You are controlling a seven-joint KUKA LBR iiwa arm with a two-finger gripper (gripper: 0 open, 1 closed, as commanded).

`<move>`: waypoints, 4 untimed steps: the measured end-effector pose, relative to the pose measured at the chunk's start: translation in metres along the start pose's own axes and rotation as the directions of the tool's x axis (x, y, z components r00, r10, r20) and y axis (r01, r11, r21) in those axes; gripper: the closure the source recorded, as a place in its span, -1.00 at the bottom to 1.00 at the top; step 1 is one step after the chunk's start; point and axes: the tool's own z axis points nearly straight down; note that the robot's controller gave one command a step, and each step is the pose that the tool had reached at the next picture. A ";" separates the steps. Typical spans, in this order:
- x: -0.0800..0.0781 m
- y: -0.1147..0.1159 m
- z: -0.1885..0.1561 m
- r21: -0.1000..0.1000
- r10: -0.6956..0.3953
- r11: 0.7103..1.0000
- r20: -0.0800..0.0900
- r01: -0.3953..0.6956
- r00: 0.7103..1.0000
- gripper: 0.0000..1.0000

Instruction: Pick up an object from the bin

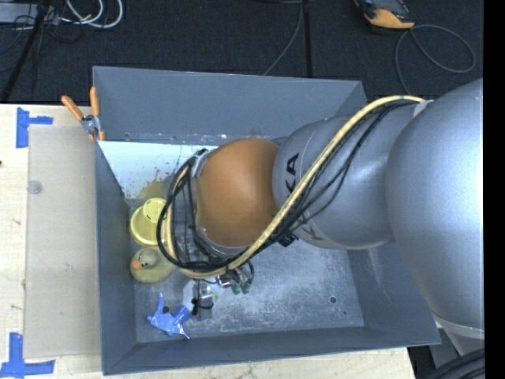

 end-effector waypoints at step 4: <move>0.017 -0.069 0.059 0.004 -0.156 0.988 0.003 0.156 0.988 -1.00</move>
Offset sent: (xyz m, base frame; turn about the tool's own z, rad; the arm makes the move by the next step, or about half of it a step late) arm 0.0000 0.0000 0.0000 0.0000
